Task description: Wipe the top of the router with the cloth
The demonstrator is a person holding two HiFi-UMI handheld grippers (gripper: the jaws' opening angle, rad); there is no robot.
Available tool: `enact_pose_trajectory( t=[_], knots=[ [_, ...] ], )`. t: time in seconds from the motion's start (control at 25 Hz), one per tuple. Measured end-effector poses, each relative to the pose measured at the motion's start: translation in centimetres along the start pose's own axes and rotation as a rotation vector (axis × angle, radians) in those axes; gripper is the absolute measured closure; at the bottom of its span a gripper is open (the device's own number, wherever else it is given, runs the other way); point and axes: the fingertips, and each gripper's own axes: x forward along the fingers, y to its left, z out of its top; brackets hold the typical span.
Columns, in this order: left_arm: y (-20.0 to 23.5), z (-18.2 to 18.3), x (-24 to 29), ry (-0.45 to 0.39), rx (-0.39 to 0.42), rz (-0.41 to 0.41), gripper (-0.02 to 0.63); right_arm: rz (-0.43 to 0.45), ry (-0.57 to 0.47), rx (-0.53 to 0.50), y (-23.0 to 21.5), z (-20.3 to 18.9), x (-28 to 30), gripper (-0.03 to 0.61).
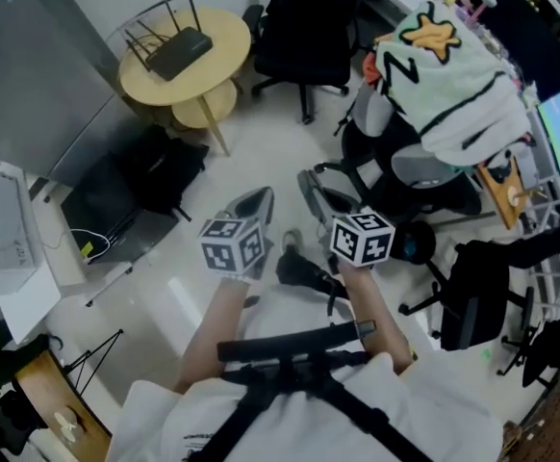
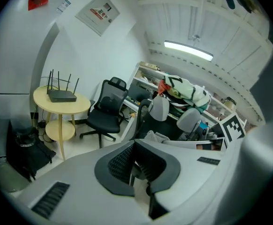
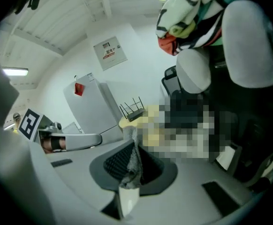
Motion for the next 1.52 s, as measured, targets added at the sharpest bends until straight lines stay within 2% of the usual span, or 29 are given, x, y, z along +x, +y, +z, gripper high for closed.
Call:
enact_pose_trajectory(
  t=[0.2,0.48,0.72,0.92,1.28,1.52],
  knots=[
    [3.1,3.9,2.8,-0.022,-0.038,0.059,0.617,0.061,0.040,-0.030,-0.7,4.1,5.0,0.540],
    [7.2,7.6,5.4,-0.054,-0.053,0.140,0.617,0.138,0.063,-0.060,-1.4,7.7,10.8,0.540],
    [9.7,9.5,7.3,-0.066,-0.073,0.190,0.617,0.184,0.096,-0.162,-0.6,9.3,14.7,0.540],
    [11.3,10.4,7.4,-0.080,-0.094,0.236,0.617,0.236,0.129,-0.167,-0.2,9.8,17.0,0.540],
    [15.7,11.1,8.3,-0.091,-0.145,0.256,0.617,0.268,0.187,-0.186,0.9,9.8,22.3,0.540],
    [22.3,14.7,9.8,-0.101,-0.135,0.247,0.617,0.250,0.178,-0.188,1.8,11.8,28.6,0.540]
  ],
)
